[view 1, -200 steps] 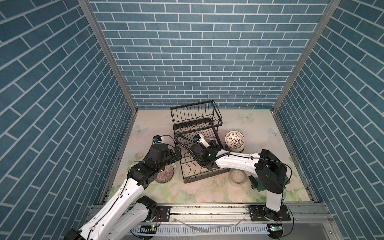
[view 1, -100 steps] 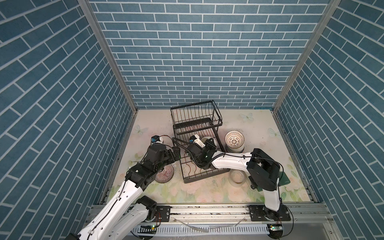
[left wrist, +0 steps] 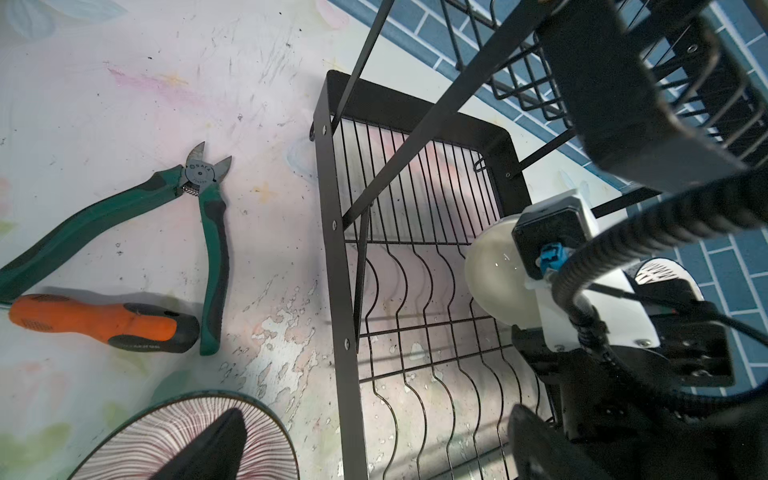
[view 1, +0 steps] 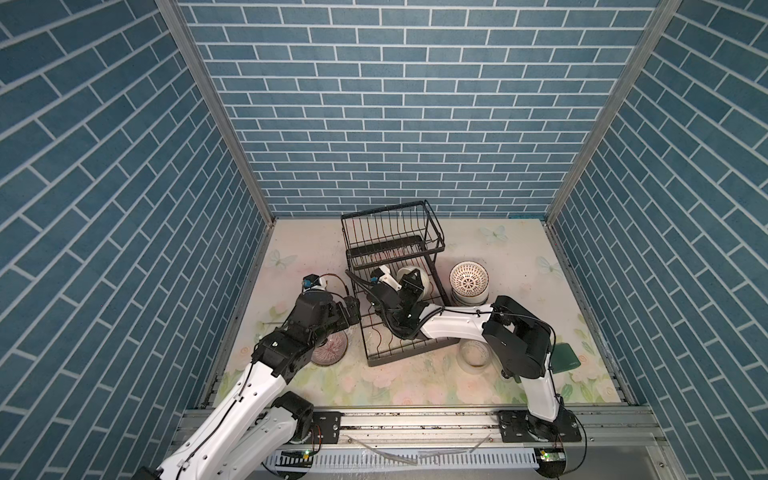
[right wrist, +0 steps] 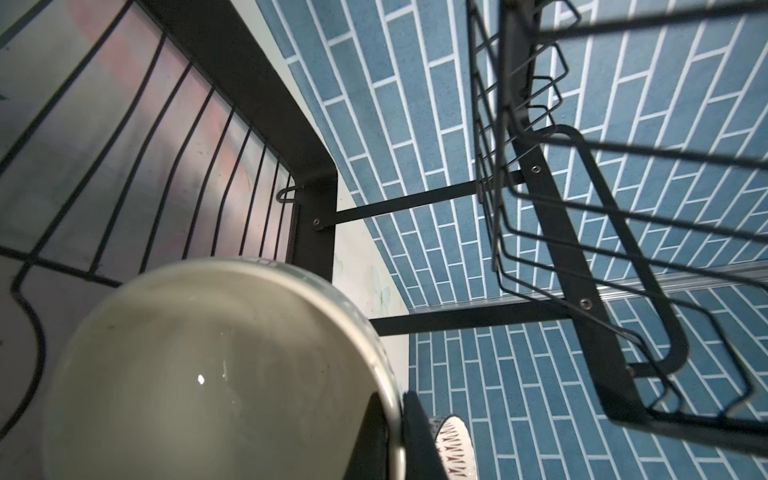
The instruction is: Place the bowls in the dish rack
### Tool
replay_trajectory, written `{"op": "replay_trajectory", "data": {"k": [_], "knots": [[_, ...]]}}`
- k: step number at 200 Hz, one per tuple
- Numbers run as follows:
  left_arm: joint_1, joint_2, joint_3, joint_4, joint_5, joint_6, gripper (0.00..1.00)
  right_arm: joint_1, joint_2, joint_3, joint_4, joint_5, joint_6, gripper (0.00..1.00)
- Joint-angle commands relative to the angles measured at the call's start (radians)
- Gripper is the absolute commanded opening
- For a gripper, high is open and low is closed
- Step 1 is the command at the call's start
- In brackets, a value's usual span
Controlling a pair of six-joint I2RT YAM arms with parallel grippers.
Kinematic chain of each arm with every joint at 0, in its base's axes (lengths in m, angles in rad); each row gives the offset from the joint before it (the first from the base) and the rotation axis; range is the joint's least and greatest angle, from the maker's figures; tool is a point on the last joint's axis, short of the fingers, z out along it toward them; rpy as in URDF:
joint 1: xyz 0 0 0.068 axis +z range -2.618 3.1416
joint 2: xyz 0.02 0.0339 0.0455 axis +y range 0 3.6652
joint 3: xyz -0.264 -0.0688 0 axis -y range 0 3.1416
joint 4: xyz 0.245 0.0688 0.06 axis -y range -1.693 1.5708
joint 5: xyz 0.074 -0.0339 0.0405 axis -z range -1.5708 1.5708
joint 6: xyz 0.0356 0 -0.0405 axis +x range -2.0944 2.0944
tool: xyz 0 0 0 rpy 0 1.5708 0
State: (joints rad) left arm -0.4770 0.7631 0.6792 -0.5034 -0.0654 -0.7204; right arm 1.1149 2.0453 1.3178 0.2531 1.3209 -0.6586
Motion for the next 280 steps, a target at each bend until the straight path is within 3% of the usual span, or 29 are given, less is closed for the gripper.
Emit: {"op": "replay_trajectory", "data": {"k": [1, 43, 280], "knots": [[0.007, -0.008, -0.01, -0.004, -0.004, 0.017, 1.0, -0.01, 0.019, -0.031, 0.219, 0.066, -0.173, 0.0], [0.007, -0.005, -0.01, -0.003, -0.007, 0.018, 1.0, -0.021, 0.039, -0.038, 0.269, 0.064, -0.247, 0.0], [0.007, 0.014, -0.005, 0.009, -0.004, 0.027, 1.0, -0.06, 0.133, 0.036, 0.239, 0.069, -0.369, 0.0]]}}
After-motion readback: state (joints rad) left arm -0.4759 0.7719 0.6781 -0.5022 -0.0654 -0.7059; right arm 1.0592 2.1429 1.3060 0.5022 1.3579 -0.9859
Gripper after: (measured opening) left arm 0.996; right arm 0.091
